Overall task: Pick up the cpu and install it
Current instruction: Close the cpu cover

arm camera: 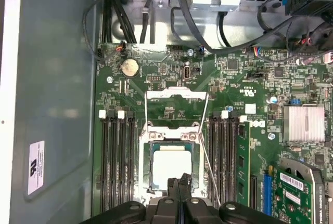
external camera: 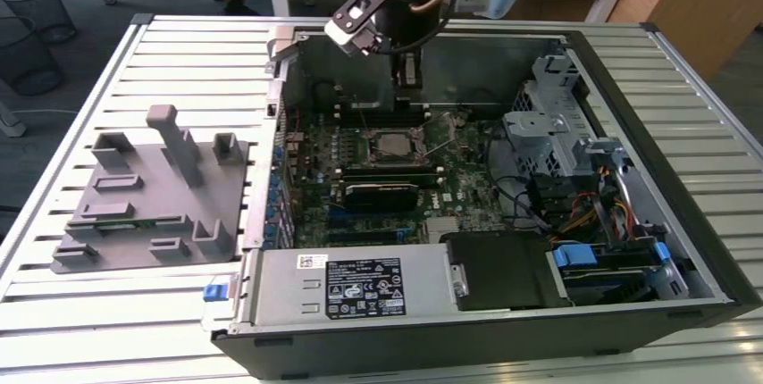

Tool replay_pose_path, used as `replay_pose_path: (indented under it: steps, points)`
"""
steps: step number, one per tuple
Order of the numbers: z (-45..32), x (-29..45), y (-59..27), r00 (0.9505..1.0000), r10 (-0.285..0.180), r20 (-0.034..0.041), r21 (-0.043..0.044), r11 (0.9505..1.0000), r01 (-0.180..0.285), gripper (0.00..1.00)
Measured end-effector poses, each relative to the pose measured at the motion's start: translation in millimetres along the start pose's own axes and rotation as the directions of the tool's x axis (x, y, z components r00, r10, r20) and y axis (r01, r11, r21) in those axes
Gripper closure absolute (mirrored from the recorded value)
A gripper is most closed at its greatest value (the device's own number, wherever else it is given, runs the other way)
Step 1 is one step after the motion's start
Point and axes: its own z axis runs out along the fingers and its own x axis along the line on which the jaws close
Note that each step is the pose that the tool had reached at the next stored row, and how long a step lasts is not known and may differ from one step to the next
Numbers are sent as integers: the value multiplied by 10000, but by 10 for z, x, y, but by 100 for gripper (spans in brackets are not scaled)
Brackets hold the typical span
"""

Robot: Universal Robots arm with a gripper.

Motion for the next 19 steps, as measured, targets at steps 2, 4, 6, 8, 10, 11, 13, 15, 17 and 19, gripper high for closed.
replay_pose_path:
  steps: [2, 4, 6, 8, 10, 11, 13, 15, 17, 19]
  points:
    - [0, -15, 0, 10000, 1, 1, 1, 10000, -1, 89]
    - [1, -37, 0, 10000, 1, 1, 1, 10000, -1, 89]
    - [2, -56, 0, 10000, 1, 1, 0, 10000, -1, 89]
    - [6, -57, 65, 10000, -1, 0, -1, 10000, 1, 89]
    - [9, -57, 149, 10000, -2, 1, 2, 10000, 2, 89]
    - [11, -57, 194, 10000, -2, 1, 3, 10000, 2, 89]
    - [16, -57, 271, 10000, -9, 0, 4, 10000, 9, 89]
    - [19, -58, 306, 10000, -63, -2, 2, 10000, 63, 89]
    - [20, -58, 310, 9996, -296, -7, -5, 9996, 296, 89]
    - [25, -57, 314, 9982, -598, -18, -20, 9982, 598, 89]
